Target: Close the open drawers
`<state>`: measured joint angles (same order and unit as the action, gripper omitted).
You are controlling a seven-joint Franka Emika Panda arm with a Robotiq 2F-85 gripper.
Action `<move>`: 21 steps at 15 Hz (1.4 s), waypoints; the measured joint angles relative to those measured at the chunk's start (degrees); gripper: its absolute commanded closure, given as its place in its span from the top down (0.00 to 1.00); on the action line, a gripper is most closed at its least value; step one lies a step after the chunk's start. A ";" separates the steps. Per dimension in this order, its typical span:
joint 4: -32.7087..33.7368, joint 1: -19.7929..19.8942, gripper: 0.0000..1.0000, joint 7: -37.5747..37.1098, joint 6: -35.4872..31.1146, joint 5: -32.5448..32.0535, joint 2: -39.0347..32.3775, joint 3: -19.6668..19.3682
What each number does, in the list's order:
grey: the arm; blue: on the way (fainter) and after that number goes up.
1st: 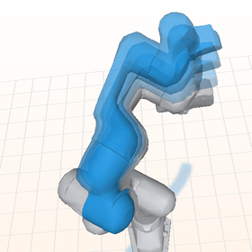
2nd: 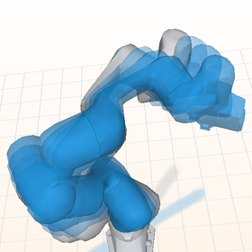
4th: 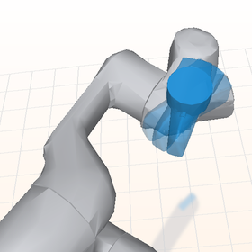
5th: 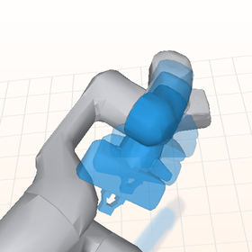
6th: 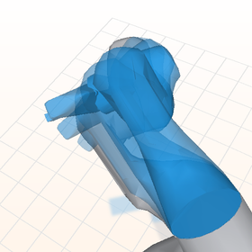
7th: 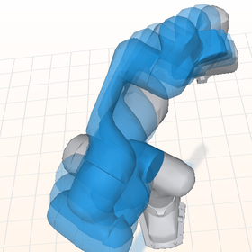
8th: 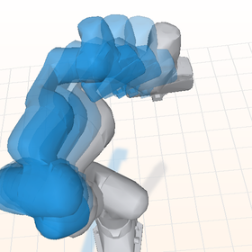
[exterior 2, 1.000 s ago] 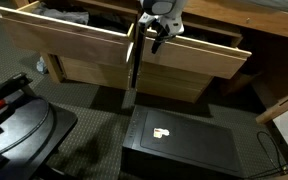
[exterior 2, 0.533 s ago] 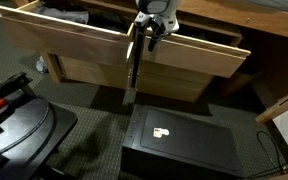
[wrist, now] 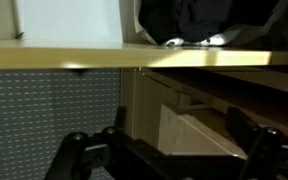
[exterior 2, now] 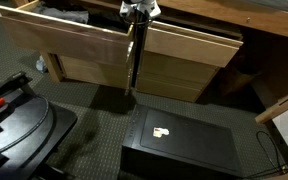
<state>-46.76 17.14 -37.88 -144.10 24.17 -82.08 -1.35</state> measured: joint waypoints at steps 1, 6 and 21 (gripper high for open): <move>-0.04 -0.07 1.00 0.00 0.00 0.00 -0.03 0.00; -0.04 0.03 1.00 -0.31 0.05 -0.12 -0.02 -0.44; -7.49 -3.56 1.00 -9.98 7.40 -5.26 11.22 -13.05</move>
<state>-54.25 13.57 -47.86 -136.69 18.91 -70.86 -14.40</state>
